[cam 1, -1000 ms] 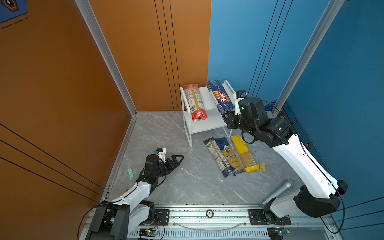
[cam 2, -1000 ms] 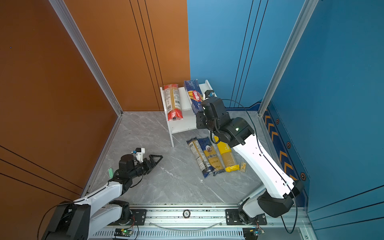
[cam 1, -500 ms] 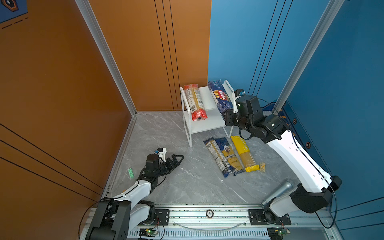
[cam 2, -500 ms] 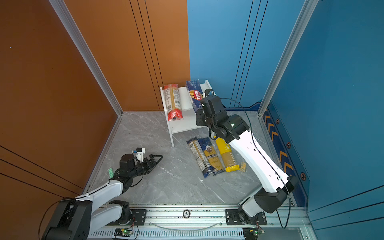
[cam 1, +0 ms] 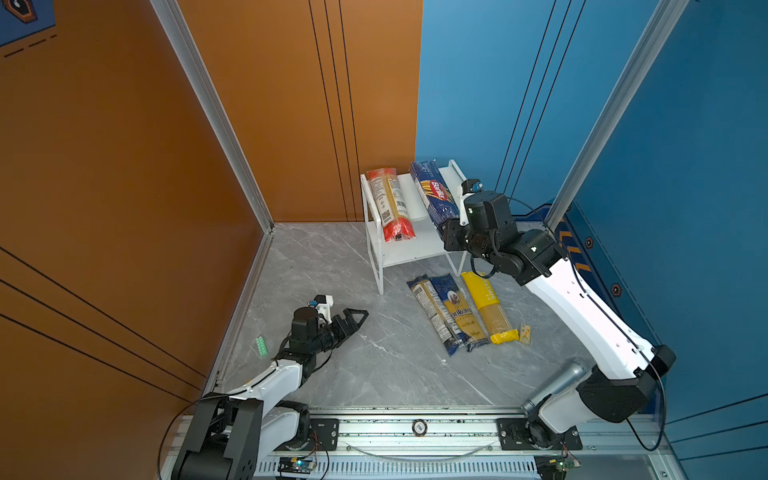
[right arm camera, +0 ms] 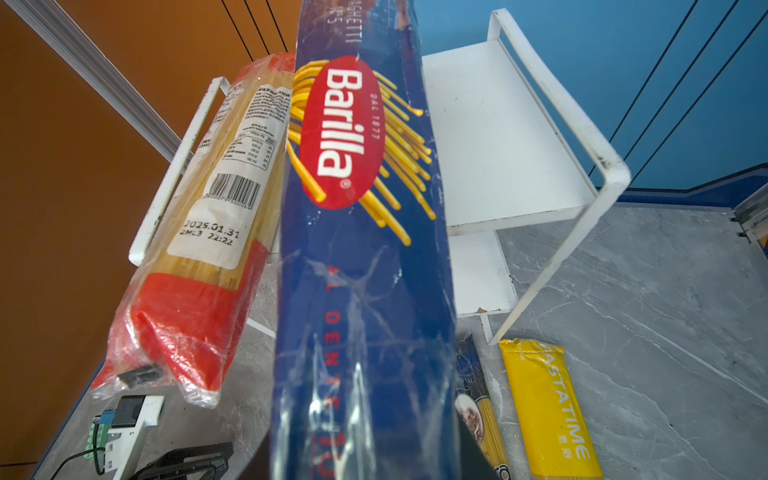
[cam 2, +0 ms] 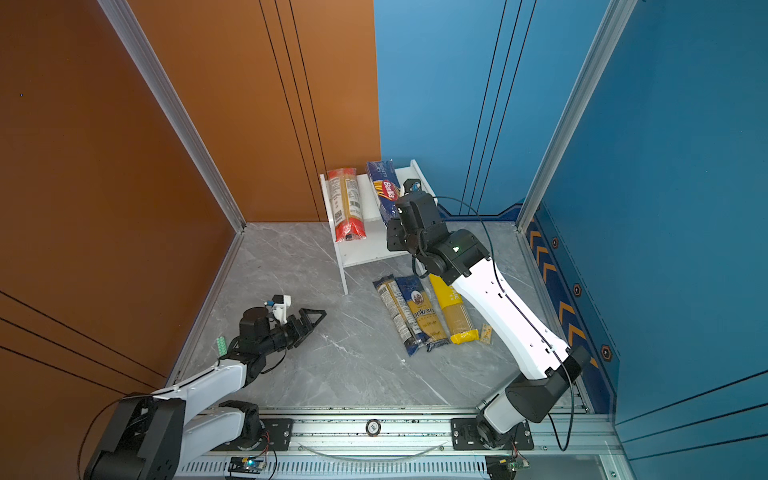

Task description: Place and organize the pasta boxes and bags onto the shelf

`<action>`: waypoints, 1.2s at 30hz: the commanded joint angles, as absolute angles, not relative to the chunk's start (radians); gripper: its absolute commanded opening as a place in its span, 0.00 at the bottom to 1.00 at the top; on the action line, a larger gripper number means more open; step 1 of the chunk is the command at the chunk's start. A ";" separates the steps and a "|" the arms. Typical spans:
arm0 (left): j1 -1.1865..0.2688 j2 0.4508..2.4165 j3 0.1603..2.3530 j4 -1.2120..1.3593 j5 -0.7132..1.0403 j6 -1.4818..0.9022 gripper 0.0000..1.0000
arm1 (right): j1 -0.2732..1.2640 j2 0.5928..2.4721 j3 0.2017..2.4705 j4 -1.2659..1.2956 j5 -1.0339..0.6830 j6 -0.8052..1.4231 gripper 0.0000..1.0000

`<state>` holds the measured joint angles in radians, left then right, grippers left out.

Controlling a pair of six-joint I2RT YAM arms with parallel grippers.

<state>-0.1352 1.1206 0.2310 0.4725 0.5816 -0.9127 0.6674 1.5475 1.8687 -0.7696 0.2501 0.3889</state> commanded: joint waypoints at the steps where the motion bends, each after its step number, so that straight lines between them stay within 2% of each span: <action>1: -0.122 1.124 0.256 0.491 0.604 -0.896 0.98 | 0.666 1.524 1.876 -0.542 0.275 0.385 0.00; 36: -0.106 1.118 0.256 0.499 0.625 -0.897 0.98 | 0.689 1.587 1.862 -0.435 0.321 0.385 0.00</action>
<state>-0.1173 1.1206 0.2314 0.4828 0.5983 -0.9127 0.6804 1.6043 1.8332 -0.6422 0.2665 0.3889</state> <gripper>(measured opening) 0.978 0.358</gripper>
